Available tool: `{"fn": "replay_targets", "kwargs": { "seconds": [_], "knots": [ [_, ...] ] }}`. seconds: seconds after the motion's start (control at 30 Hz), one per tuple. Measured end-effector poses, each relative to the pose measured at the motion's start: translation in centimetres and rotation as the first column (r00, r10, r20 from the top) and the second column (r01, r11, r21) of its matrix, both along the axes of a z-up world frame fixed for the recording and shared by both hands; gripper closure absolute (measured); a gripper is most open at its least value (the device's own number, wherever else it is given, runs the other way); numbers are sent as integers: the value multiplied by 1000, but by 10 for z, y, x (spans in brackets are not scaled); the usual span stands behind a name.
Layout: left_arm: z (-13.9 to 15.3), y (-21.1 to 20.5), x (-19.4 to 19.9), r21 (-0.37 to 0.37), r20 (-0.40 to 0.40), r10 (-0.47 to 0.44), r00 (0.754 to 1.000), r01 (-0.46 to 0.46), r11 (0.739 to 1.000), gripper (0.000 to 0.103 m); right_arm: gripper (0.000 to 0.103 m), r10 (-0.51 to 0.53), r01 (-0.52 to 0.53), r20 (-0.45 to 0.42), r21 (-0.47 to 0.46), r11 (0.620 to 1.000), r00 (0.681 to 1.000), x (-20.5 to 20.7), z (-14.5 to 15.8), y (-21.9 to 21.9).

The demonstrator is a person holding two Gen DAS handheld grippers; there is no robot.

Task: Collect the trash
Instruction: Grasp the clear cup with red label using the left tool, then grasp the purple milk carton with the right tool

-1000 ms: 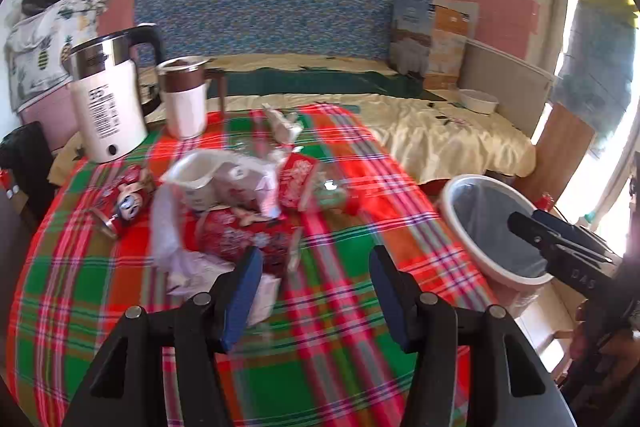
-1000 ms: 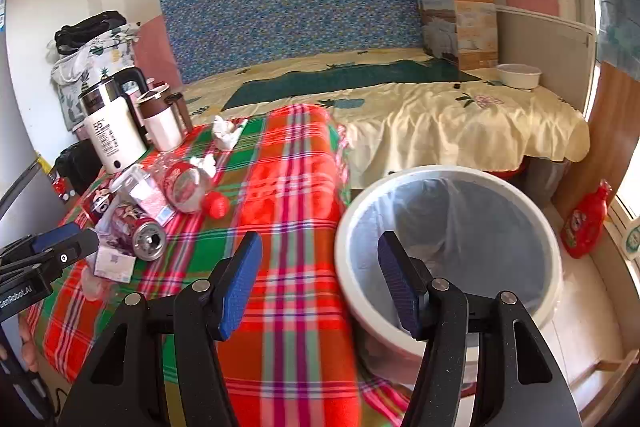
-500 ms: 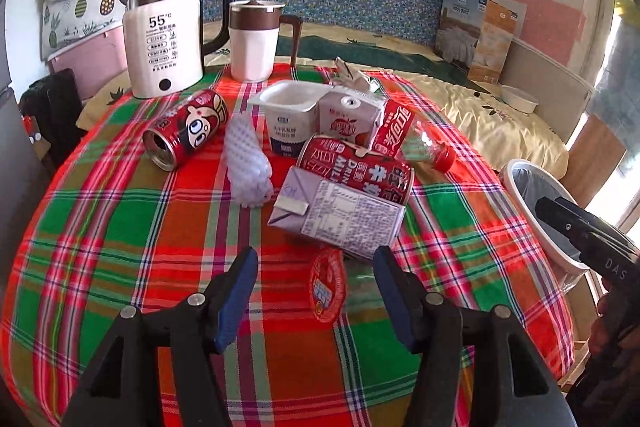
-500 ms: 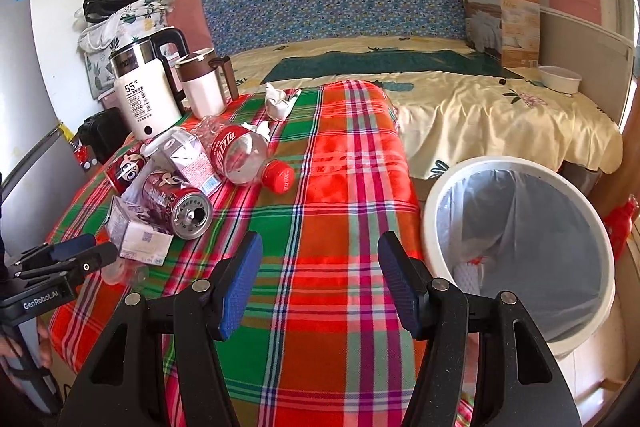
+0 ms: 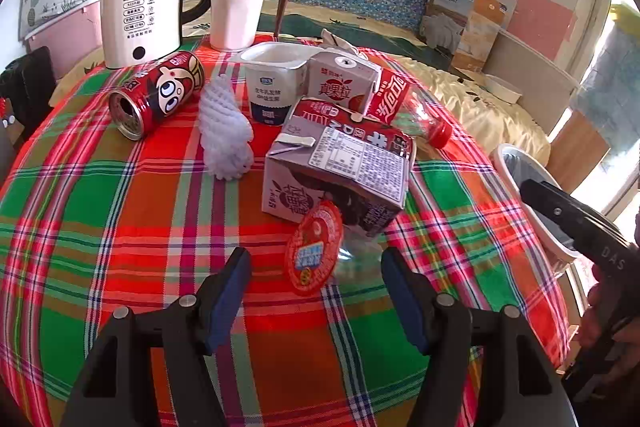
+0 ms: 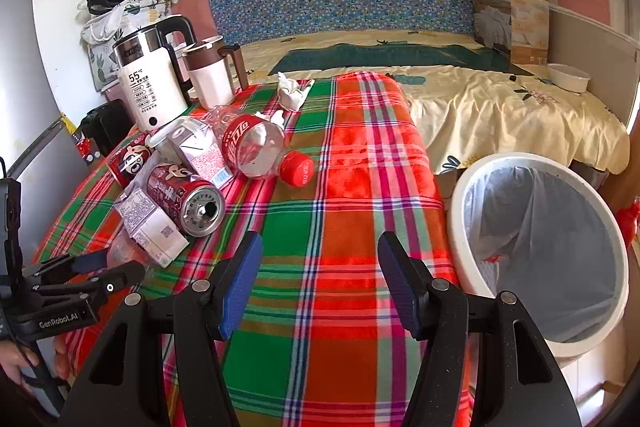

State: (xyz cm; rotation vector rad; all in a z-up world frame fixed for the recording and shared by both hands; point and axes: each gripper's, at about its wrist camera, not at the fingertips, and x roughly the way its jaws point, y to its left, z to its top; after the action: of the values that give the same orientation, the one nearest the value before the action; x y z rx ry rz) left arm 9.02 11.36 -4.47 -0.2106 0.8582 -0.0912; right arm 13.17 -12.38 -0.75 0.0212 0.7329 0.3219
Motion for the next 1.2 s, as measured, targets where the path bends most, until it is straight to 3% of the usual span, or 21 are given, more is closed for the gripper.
{"fn": "replay_targets", "kwargs": {
  "seconds": [0.13,0.23,0.27,0.33,0.43,0.7,1.03,1.2],
  "knots": [
    [-3,-6,10,-4,-5,-29,1000,29,1000,36,42,5,-5,1,3,1000,1000,1,0,6],
    [-6,-12,16,39,2,-21,1000,21,999,37,42,5,-5,-3,-4,1000,1000,0,0,10],
    [-6,-14,15,53,1,-26,1000,26,998,38,42,7,-7,-1,-8,1000,1000,0,0,10],
    [-5,-12,14,74,-4,-16,1000,16,997,51,42,12,-12,2,-9,1000,1000,-2,1,12],
    [-4,-1,8,15,-5,-24,1000,25,1000,51,42,25,-25,5,-10,1000,1000,-3,2,19],
    [2,28,-14,25,8,17,1000,-17,1000,51,42,82,-82,-4,-9,997,997,-6,-1,42],
    [4,69,-27,39,9,93,996,-93,995,51,42,280,-280,6,19,960,960,-8,-4,97],
    [2,87,-31,43,1,136,991,-136,990,51,42,354,-353,25,-25,935,935,-6,-7,125]
  ]
}}
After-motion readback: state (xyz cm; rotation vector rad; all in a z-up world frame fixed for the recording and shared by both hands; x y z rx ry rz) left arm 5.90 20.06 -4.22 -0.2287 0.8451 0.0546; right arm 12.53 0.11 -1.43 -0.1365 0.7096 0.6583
